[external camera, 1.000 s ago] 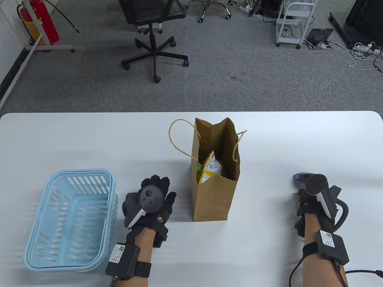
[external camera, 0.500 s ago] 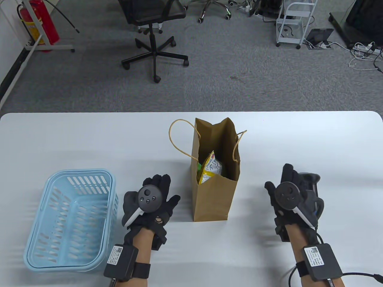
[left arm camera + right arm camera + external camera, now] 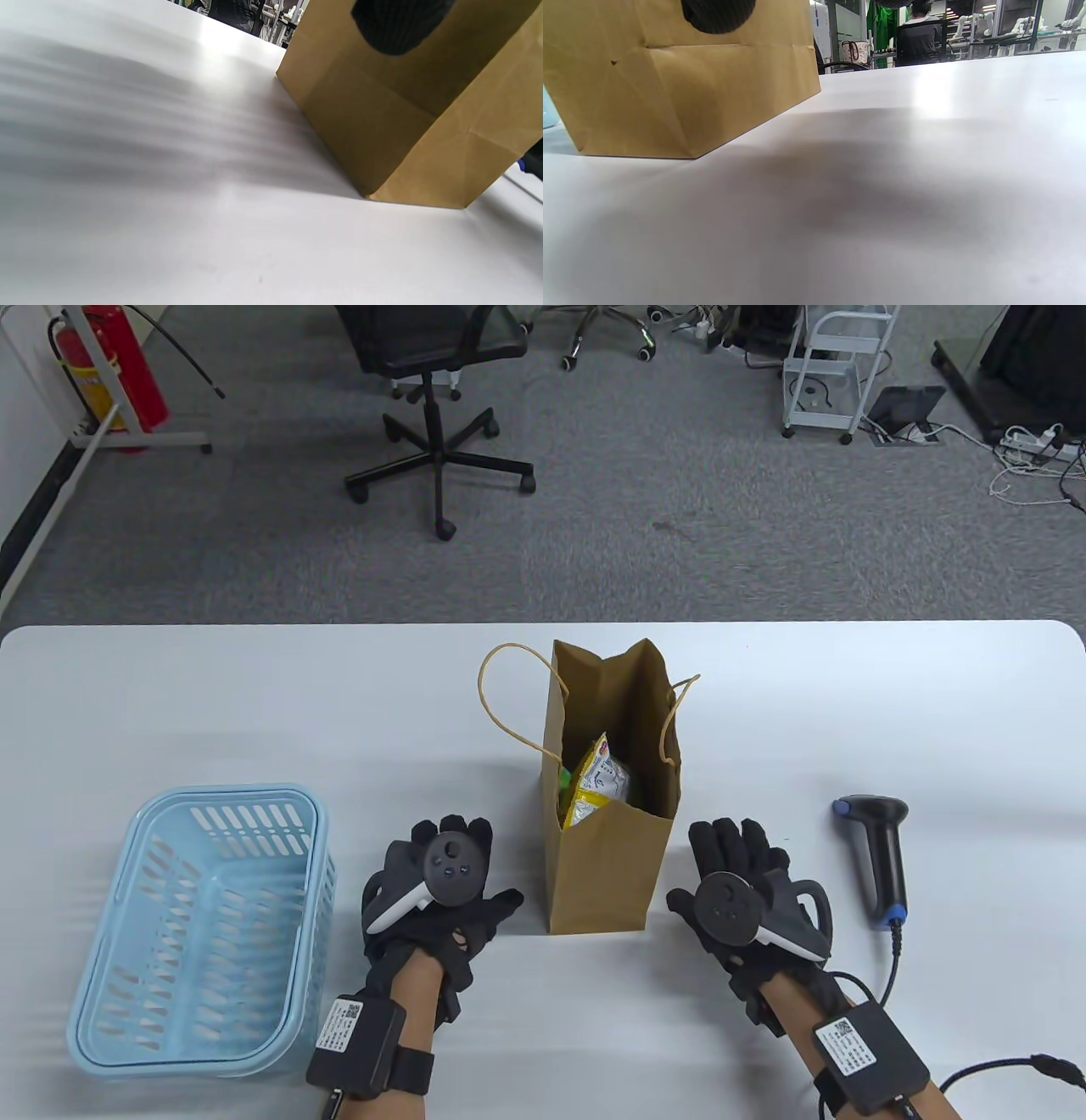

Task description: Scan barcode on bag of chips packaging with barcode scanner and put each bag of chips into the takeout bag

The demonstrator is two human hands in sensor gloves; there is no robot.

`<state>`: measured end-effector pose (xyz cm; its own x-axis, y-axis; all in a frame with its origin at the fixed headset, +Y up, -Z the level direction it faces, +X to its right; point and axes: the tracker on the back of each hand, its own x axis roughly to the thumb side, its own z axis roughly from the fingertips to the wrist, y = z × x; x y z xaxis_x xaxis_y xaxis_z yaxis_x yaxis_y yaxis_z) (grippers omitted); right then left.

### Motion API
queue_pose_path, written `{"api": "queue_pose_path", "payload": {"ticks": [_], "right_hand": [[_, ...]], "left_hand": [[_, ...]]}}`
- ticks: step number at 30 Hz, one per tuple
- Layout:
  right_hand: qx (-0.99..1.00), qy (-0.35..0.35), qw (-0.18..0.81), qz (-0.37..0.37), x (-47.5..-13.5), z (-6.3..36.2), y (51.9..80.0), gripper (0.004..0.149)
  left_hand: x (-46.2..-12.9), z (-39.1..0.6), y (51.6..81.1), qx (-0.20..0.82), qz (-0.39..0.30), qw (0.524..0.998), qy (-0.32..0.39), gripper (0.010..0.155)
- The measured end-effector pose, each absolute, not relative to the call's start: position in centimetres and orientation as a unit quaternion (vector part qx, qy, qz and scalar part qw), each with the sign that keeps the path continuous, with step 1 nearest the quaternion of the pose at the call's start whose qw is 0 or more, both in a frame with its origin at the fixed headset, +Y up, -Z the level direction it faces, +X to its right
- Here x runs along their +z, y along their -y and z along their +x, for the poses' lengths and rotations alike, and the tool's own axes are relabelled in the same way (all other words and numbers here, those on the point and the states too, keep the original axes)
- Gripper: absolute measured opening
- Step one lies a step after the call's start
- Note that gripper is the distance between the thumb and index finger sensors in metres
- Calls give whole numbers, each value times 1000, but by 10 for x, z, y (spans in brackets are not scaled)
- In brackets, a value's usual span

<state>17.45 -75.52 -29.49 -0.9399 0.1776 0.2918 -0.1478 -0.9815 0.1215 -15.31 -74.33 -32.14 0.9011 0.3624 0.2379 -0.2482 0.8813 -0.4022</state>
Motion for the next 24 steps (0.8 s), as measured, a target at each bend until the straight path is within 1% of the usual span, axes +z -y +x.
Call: {"api": "queue_pose_path", "payload": {"ticks": [4,9,12,24], "right_hand": [[983,-44,78,158,-293,173,755,86],[982,-29,92,163,-289,175,747,86],[981,-22,95,165,-286,173,744,86],[982,-31,80,167,-285,170,745,86]], "left_hand": [[-321,-154,744,163,-188,956,157,95],[-322,-154,740,167,-179,956,163,97],[-322,-152,742,165,-188,954,167,97],[-322,-151,746,161,-208,950,167,99]]}}
